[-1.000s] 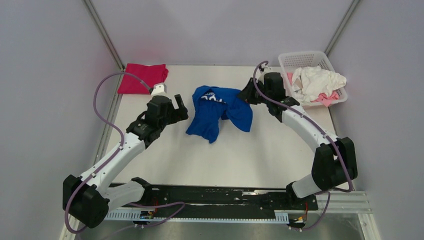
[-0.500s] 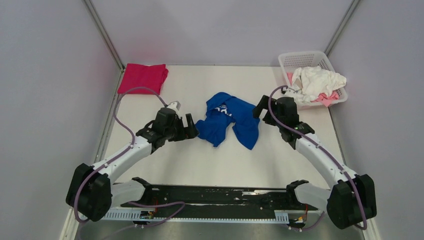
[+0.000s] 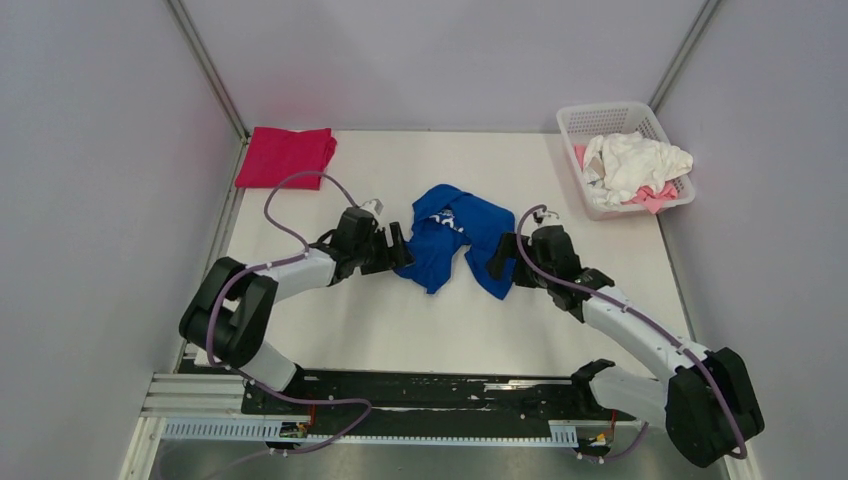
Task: Fold and stack the t-shirts
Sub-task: Flatten out the tshirt
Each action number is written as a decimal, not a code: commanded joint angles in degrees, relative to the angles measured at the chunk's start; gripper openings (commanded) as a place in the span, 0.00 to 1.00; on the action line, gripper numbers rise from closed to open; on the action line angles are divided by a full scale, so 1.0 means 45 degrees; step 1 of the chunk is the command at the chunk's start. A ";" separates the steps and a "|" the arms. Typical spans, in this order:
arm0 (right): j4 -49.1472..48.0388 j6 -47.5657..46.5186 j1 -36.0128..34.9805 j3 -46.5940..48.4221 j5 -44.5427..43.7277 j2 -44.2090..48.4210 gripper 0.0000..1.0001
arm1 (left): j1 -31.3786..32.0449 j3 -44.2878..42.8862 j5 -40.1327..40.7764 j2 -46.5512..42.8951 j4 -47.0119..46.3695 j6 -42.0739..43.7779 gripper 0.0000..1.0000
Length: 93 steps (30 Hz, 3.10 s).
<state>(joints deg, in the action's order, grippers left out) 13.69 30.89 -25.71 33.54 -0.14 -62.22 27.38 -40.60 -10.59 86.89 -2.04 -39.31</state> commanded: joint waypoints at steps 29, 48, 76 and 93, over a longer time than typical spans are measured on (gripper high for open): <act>0.3064 0.3667 -0.2625 0.3812 -0.7038 -0.6168 0.04 | 0.0010 -0.2965 0.5335 -0.2444 0.3706 0.1480 0.00; 0.1354 -0.3865 0.0292 0.9183 -0.4115 0.3614 0.00 | 0.0010 -0.9623 0.8144 -0.7136 0.3638 0.7143 0.00; 0.2908 -0.3652 0.0319 0.9246 -0.6759 0.3102 0.00 | -0.0028 -0.9535 1.0395 -0.5587 0.3155 0.7818 0.06; 0.3028 -0.0173 0.3365 0.4087 -0.3910 0.0047 1.00 | -0.1655 -0.8504 0.7232 0.1275 0.5129 0.3428 1.00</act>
<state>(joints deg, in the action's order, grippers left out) 31.94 28.67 -10.35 49.25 -23.20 -65.82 19.38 -77.80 28.27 101.30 22.74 -18.46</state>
